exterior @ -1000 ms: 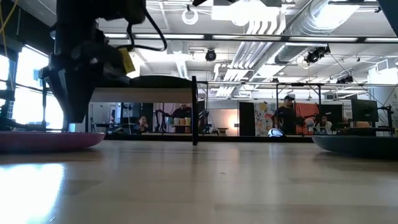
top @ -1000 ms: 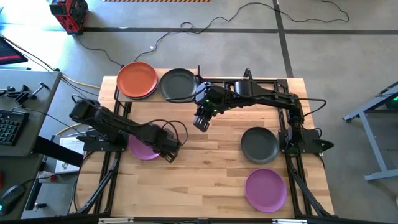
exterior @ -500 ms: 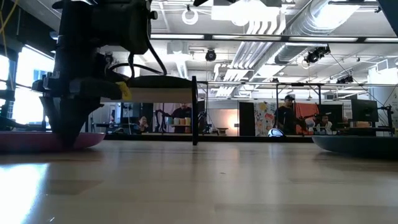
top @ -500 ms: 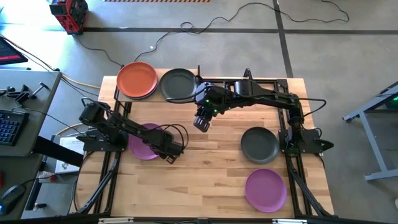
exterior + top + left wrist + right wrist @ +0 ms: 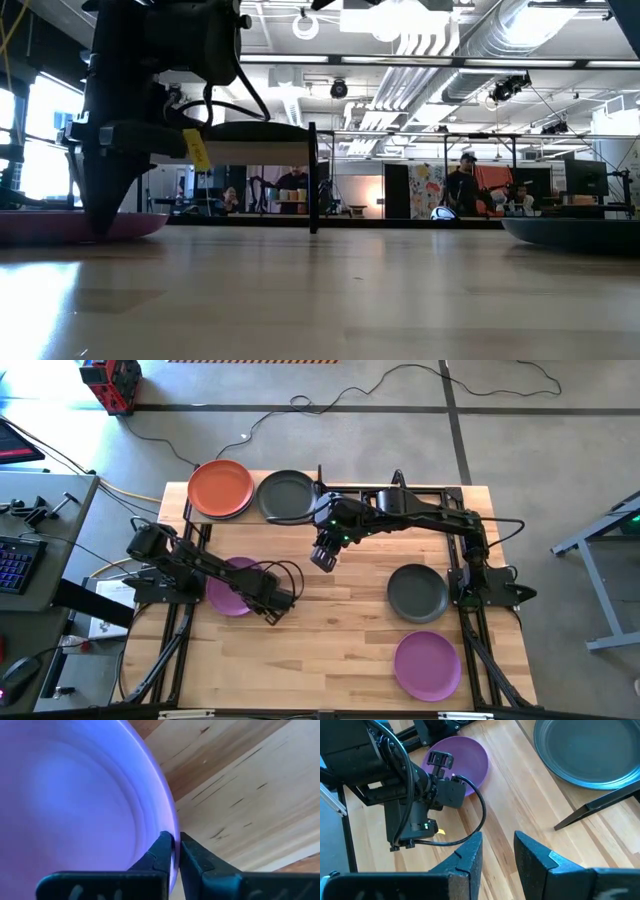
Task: Place and stack plates onto a shelf
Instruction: Stack the left purple plate on top of the black plate on the shelf
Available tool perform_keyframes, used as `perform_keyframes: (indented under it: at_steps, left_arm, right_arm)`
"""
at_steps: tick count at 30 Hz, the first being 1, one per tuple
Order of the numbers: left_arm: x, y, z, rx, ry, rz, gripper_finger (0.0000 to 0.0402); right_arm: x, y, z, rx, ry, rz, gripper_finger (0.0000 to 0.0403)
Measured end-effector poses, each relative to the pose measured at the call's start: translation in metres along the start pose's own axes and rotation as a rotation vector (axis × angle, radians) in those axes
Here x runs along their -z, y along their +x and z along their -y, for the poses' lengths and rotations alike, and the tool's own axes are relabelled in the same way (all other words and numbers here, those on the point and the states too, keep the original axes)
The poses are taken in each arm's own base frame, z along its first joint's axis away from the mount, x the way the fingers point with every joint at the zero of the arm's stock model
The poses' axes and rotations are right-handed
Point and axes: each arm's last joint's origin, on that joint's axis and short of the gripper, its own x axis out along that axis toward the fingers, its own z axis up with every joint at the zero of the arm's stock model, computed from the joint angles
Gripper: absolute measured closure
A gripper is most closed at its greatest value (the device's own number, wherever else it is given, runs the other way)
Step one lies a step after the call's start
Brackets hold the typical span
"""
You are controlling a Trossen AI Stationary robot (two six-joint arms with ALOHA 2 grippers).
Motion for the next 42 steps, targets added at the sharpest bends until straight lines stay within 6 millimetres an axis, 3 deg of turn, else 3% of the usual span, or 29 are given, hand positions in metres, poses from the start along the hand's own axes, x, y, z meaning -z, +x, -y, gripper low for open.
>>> perform_keyframes:
  at_steps: [9,21,26,32,42]
  left_arm:
    - [0.018,-0.008,0.004,0.039,0.145,-0.020,0.0397]
    - [0.062,-0.053,-0.008,0.161,0.470,0.043,0.0399]
    - [0.077,-0.068,-0.017,0.198,0.663,0.072,0.0399]
    - [0.090,-0.077,-0.028,0.178,0.848,0.089,0.0399]
    - [0.098,-0.086,-0.034,0.081,1.089,0.148,0.0399]
  right_arm:
    - [0.000,0.000,0.000,0.001,0.018,-0.002,0.0308]
    - [0.000,0.000,-0.001,0.000,0.017,-0.001,0.0306]
    - [0.000,0.000,-0.001,0.002,0.044,0.003,0.0285]
    - [-0.002,0.000,-0.001,0.010,0.206,0.028,0.0251]
    - [0.004,0.041,-0.005,0.015,0.367,-0.073,0.0249]
